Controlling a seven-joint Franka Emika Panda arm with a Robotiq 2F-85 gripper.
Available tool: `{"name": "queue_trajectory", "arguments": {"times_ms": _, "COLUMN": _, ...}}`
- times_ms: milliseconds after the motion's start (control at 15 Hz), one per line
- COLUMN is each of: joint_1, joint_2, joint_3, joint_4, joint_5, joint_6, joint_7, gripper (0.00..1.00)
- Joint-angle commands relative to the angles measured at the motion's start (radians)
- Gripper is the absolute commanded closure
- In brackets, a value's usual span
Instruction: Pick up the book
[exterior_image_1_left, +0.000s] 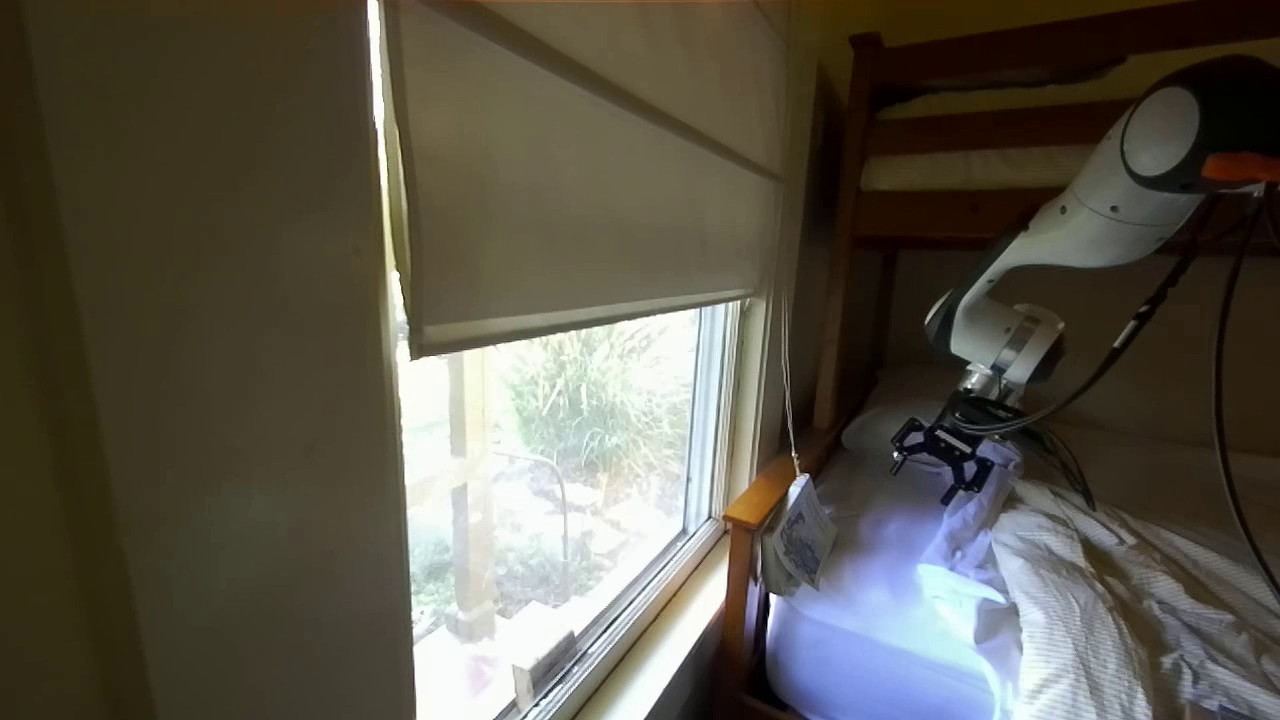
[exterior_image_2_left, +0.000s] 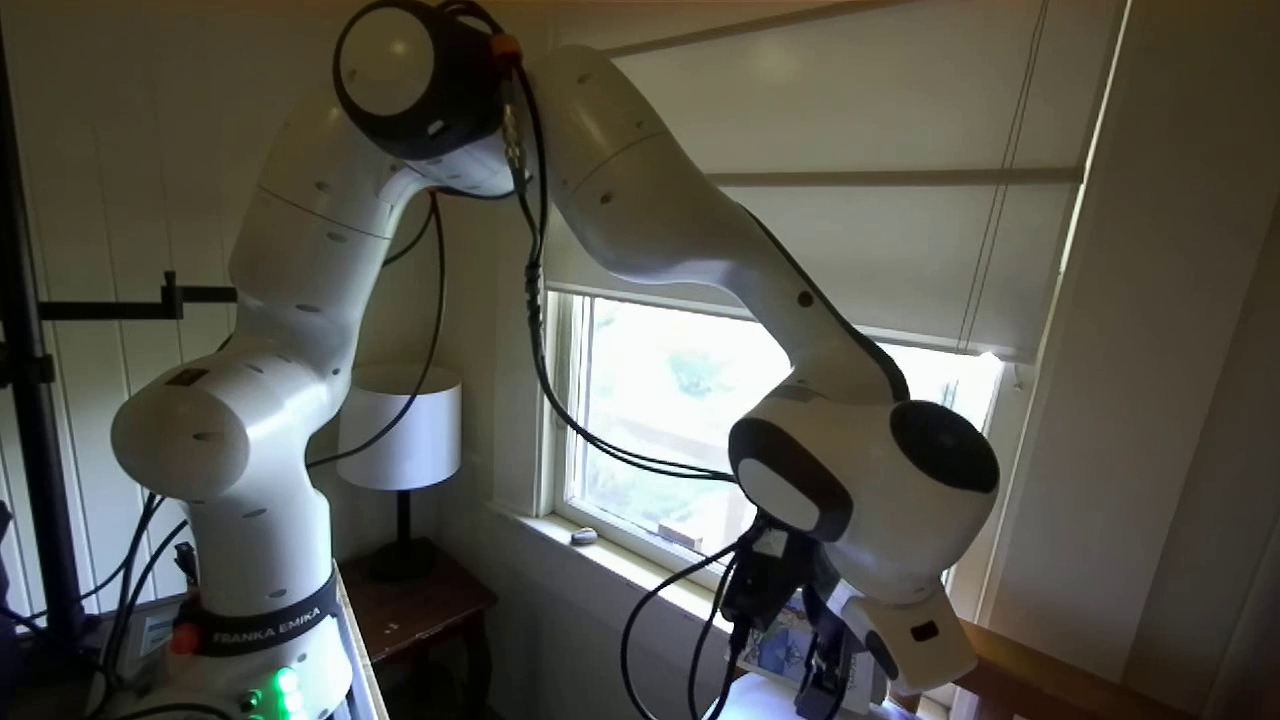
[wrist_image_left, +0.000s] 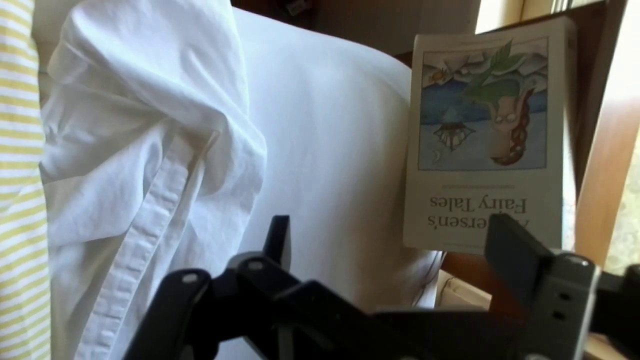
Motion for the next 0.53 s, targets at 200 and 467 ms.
{"name": "queue_trajectory", "arguments": {"times_ms": 200, "joint_1": -0.002, "joint_2": 0.017, "joint_3": 0.022, "joint_4": 0.032, "joint_5": -0.152, "joint_6": -0.189, "joint_7": -0.108, "gripper": 0.0}}
{"name": "queue_trajectory", "arguments": {"times_ms": 467, "joint_1": 0.078, "joint_2": -0.015, "joint_3": 0.068, "joint_4": -0.079, "joint_5": -0.21, "joint_6": -0.035, "joint_7": -0.043, "gripper": 0.0}}
